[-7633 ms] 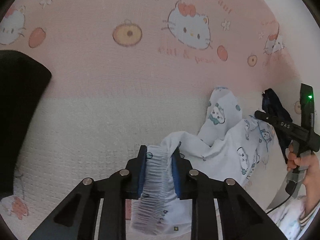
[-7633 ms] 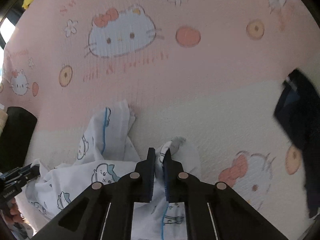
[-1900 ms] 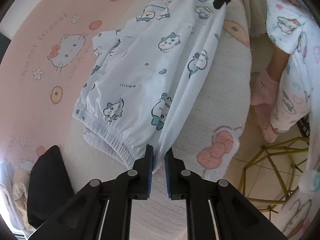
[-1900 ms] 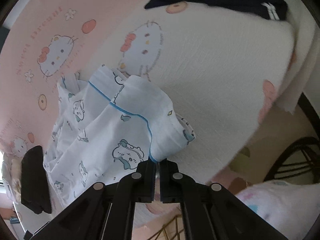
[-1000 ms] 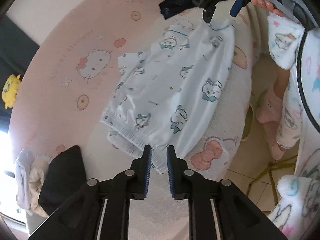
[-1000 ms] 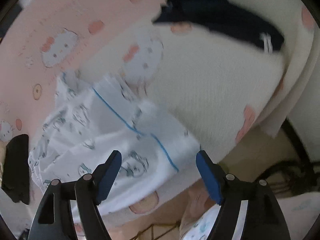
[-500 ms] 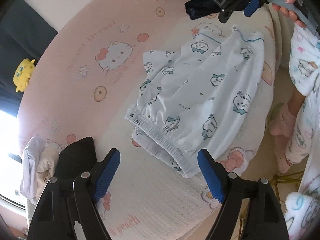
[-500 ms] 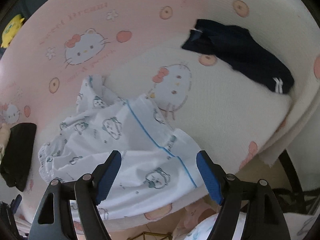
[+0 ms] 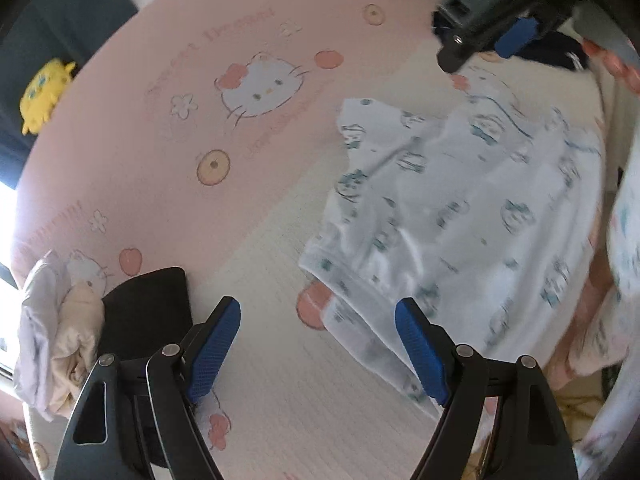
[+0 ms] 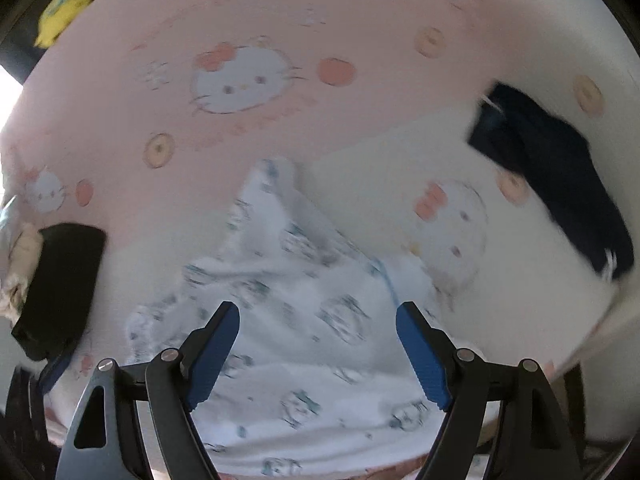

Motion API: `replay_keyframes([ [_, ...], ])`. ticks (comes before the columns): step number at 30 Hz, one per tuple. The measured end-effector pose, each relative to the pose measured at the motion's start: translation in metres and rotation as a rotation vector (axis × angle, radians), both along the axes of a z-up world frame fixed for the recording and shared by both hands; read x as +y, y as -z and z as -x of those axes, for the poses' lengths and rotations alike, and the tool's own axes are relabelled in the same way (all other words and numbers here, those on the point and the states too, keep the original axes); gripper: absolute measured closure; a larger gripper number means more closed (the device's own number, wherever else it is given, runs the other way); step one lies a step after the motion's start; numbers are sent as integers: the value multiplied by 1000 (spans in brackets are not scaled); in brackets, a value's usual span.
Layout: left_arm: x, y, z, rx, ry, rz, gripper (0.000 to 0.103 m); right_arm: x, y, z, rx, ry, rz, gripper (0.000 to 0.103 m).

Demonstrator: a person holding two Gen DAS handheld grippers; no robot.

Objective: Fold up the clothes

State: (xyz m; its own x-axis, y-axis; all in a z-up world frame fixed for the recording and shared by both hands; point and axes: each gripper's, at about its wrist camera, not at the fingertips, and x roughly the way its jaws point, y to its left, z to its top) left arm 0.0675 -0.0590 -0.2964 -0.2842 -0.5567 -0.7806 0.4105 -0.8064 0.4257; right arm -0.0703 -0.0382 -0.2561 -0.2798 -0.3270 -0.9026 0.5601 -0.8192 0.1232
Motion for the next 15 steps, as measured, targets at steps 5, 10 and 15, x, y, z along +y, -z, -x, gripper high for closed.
replay_keyframes([
  [5,-26,-5,8,19,-46,-47,24,-40,1,7,29,-121,-110,22],
  [10,-46,-5,14,42,-100,-104,24,-61,15,23,14,-158,-161,22],
  [15,-66,4,25,61,-146,-189,24,-70,25,46,-65,-159,-118,22],
])
